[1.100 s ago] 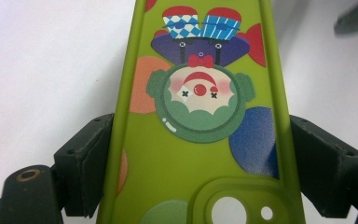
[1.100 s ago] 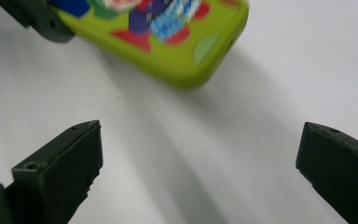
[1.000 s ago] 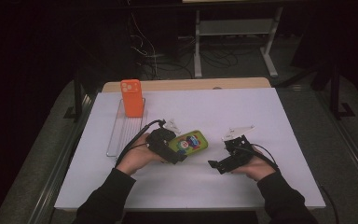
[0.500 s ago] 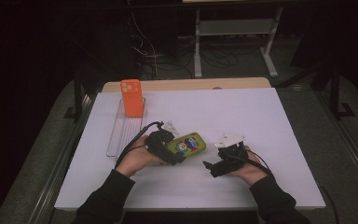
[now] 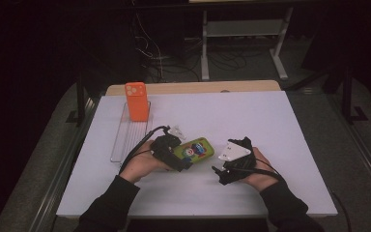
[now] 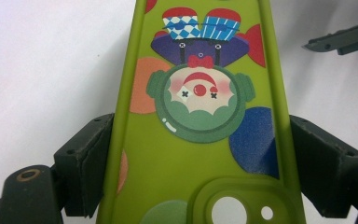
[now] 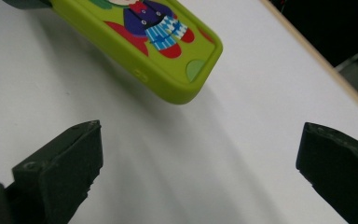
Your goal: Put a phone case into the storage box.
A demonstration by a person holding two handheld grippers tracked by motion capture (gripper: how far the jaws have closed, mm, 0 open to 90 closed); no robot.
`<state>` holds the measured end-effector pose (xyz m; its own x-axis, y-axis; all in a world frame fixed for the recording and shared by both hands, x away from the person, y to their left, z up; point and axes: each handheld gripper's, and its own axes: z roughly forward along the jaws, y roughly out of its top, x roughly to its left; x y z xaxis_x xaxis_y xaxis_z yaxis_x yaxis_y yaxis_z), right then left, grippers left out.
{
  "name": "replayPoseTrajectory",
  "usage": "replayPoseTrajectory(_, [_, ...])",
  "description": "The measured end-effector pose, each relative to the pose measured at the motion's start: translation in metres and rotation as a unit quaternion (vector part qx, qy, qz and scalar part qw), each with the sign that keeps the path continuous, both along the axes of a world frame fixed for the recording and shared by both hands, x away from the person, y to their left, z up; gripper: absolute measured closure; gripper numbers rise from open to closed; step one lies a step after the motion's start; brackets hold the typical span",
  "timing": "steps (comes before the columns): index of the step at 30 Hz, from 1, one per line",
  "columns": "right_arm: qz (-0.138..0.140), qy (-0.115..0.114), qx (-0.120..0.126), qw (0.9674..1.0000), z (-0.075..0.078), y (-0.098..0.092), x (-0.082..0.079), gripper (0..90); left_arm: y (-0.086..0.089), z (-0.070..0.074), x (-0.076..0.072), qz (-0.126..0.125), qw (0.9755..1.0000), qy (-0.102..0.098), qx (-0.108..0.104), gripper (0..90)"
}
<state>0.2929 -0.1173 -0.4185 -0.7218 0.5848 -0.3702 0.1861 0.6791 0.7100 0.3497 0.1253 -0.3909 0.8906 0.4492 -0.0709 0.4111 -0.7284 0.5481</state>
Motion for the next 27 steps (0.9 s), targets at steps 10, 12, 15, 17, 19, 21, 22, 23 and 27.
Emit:
replayPoseTrajectory(10, [0.024, -0.072, -0.064, 0.9951, -0.002, 0.008, -0.008, 0.0, -0.004, -0.001, -0.004, 0.016, 0.9996, 0.006, -0.021, 15.0])
replayPoseTrajectory(12, [0.03, -0.086, -0.08, 0.9927, -0.004, 0.01, -0.009, 0.0, -0.004, -0.001, -0.004, 0.017, 0.9996, 0.006, -0.022, 15.0])
replayPoseTrajectory(15, [0.033, -0.1, -0.091, 0.9903, -0.006, 0.013, -0.012, 0.0, -0.005, -0.001, -0.004, 0.014, 0.9998, 0.005, -0.017, 15.0])
replayPoseTrajectory(17, [0.034, -0.112, -0.102, 0.9878, -0.007, 0.014, -0.013, 0.0, -0.005, -0.002, -0.005, 0.016, 0.9996, 0.011, -0.019, 15.0])
replayPoseTrajectory(19, [0.048, -0.129, -0.132, 0.9816, -0.007, 0.013, -0.012, 0.0, -0.006, -0.003, -0.006, 0.021, 0.9994, 0.011, -0.025, 15.0])
replayPoseTrajectory(21, [0.047, -0.143, -0.139, 0.9789, -0.008, 0.015, -0.013, 0.0, -0.007, -0.003, -0.006, 0.022, 0.9994, 0.011, -0.027, 15.0])
replayPoseTrajectory(22, [0.04, -0.146, -0.132, 0.9796, -0.009, 0.017, -0.015, 0.0, -0.006, -0.002, -0.005, 0.017, 0.9996, 0.011, -0.022, 15.0])
replayPoseTrajectory(23, [0.047, -0.156, -0.144, 0.976, -0.009, 0.017, -0.014, 0.0, -0.006, -0.002, -0.005, 0.018, 0.9995, 0.012, -0.023, 15.0])
replayPoseTrajectory(27, [0.062, -0.19, -0.182, 0.9628, -0.012, 0.019, -0.014, 0.0, -0.007, -0.002, -0.005, 0.024, 0.9993, 0.009, -0.026, 15.0])
